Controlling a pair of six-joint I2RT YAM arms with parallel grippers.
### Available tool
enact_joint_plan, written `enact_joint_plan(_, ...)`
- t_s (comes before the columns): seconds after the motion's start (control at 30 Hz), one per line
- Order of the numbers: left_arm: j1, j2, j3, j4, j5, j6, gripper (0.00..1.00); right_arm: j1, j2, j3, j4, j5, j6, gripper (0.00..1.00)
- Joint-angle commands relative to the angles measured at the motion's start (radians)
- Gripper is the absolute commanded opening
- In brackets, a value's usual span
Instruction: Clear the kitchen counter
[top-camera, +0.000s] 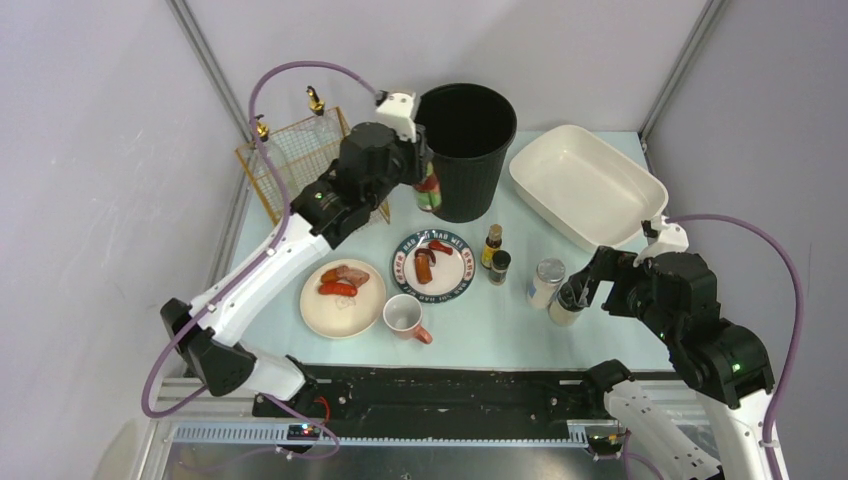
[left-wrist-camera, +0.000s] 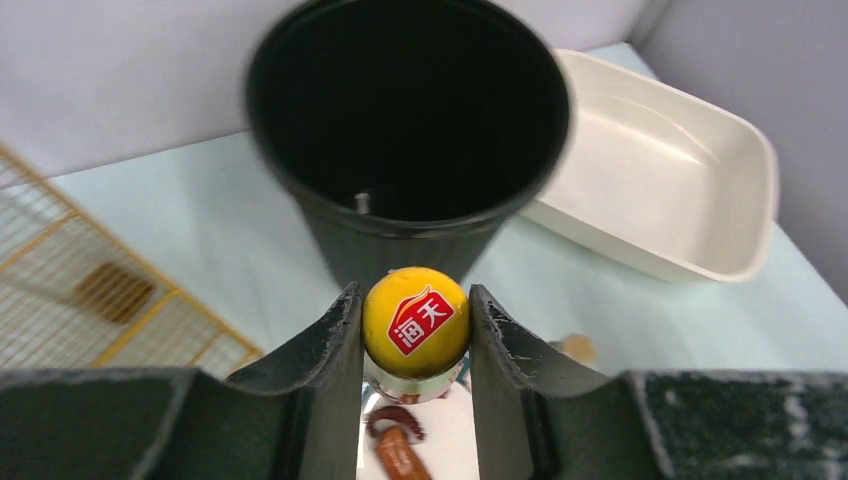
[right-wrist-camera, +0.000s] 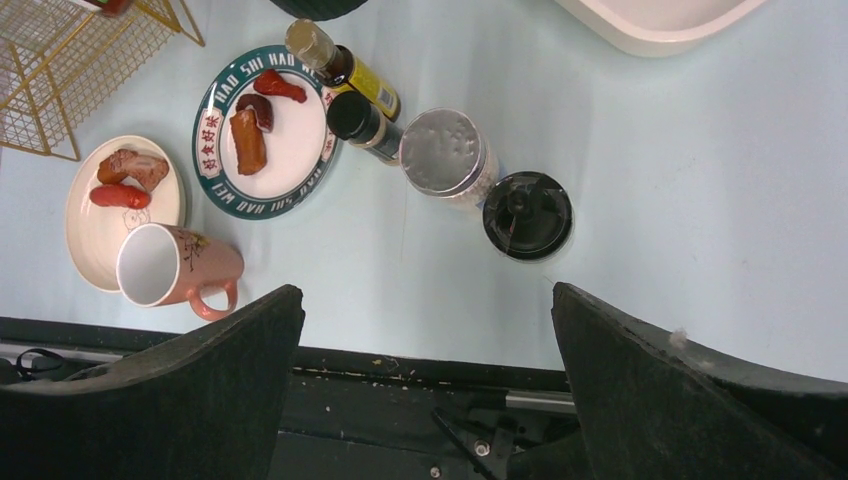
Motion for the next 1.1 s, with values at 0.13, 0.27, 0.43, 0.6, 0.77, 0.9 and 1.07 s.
enact_joint_plan(0.13,0.125,-0.113,-0.01,0.122,-0.255,0.083,0.0,-0.004,-0.006,-0.009,0.055,-0.042,0.001,0.98)
enact_joint_plan(0.27,0.182,-0.092,0.005,0.122,-0.321,0.105,0.0,-0.004,-0.01,-0.018,0.061,-0.048,0.003,0.98)
enact_joint_plan(0.43,0.273,-0.047,0.036,0.132,-0.347,0.094,0.0,-0.004,-0.01,-0.024,0.066,-0.058,0.004,0.98)
enact_joint_plan(0.6,0.331,0.028,0.073,0.16,-0.374,0.085,0.0,-0.004,-0.01,-0.033,0.071,-0.067,0.01,0.98)
enact_joint_plan(0.77,0.377,0.086,0.081,0.215,-0.377,0.062,0.0,-0.004,-0.009,-0.045,0.076,-0.073,0.016,0.98)
enact_joint_plan(0.9,0.394,0.129,0.098,0.263,-0.382,0.066,0.0,-0.004,-0.008,-0.047,0.077,-0.063,0.015,0.98)
enact_joint_plan(1.07,0.4,0.181,0.13,0.279,-0.396,0.064,0.0,-0.004,-0.003,-0.052,0.078,-0.057,0.015,0.98)
